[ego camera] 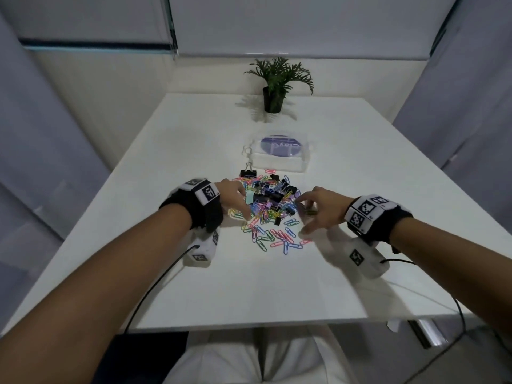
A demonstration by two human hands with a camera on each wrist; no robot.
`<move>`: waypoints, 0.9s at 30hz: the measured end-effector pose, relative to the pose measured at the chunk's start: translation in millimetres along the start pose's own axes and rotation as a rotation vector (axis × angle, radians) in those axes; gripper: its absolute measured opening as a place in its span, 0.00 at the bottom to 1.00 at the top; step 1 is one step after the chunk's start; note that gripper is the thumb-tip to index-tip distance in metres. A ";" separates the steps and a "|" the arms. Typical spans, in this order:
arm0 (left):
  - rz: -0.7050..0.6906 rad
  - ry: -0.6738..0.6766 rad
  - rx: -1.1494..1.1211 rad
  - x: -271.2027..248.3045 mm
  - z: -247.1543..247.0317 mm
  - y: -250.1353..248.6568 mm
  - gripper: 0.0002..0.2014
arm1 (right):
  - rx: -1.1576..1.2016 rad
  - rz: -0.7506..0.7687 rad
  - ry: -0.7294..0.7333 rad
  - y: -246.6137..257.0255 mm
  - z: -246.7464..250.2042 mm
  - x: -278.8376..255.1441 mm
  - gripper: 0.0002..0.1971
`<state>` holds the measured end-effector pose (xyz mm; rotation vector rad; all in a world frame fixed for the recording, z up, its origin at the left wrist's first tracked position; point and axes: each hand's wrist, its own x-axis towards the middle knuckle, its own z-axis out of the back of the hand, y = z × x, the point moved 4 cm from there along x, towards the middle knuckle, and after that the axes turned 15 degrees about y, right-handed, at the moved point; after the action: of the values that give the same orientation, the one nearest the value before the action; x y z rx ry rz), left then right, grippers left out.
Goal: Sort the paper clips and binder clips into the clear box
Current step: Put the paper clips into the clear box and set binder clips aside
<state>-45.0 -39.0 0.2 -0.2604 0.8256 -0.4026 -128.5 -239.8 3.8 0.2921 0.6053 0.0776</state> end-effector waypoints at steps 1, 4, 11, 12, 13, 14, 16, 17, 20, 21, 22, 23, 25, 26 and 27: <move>-0.006 0.006 0.018 0.0 -3.5 -4.2 0.37 | -0.008 -0.002 0.001 2.0 -1.8 -0.2 0.39; -0.008 0.007 0.084 3.6 -14.3 -15.9 0.49 | -0.078 -0.006 0.003 7.5 -8.2 5.3 0.50; -0.055 -0.028 0.200 8.3 -28.6 -35.3 0.44 | -0.028 0.108 -0.027 10.9 -8.0 20.4 0.38; -0.068 -0.031 0.196 9.1 -27.6 -35.6 0.40 | -0.007 0.114 -0.014 11.1 -6.7 21.0 0.36; -0.079 -0.035 0.192 9.7 -26.5 -35.4 0.37 | 0.019 0.116 0.004 11.0 -5.7 21.8 0.33; -0.089 -0.040 0.187 9.7 -24.8 -35.2 0.35 | 0.047 0.114 0.022 10.2 -4.5 22.5 0.31; -0.110 -0.050 0.169 9.0 -22.9 -33.6 0.33 | 0.098 0.101 0.053 7.9 -3.4 23.9 0.25; -0.120 -0.057 0.166 8.4 -22.2 -32.5 0.32 | 0.120 0.098 0.058 6.8 -3.3 24.6 0.22; -0.158 -0.106 0.137 3.3 -20.9 -31.1 0.29 | 0.160 0.121 0.040 4.4 -3.7 26.3 0.12; -0.165 -0.123 0.116 2.1 -21.3 -29.7 0.28 | 0.164 0.132 0.035 3.6 -3.7 26.2 0.10; -0.173 -0.136 0.089 0.7 -21.8 -28.3 0.28 | 0.166 0.143 0.029 3.4 -3.0 25.6 0.10; -0.179 -0.143 0.055 0.0 -22.7 -26.4 0.28 | 0.166 0.148 0.026 3.6 -2.7 24.4 0.10; -0.188 -0.158 -0.014 -1.2 -23.8 -22.3 0.27 | 0.159 0.145 0.019 4.6 -1.5 21.6 0.11; -0.192 -0.167 -0.045 -2.0 -23.8 -20.8 0.27 | 0.151 0.140 0.017 4.8 -1.0 20.5 0.11; -0.196 -0.179 -0.071 -2.4 -22.9 -19.8 0.27 | 0.141 0.131 0.014 5.1 -0.2 19.8 0.11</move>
<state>-68.7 -57.2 -5.7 -0.4399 0.6407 -0.5258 -112.2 -231.8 -5.8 0.4679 0.6064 0.1637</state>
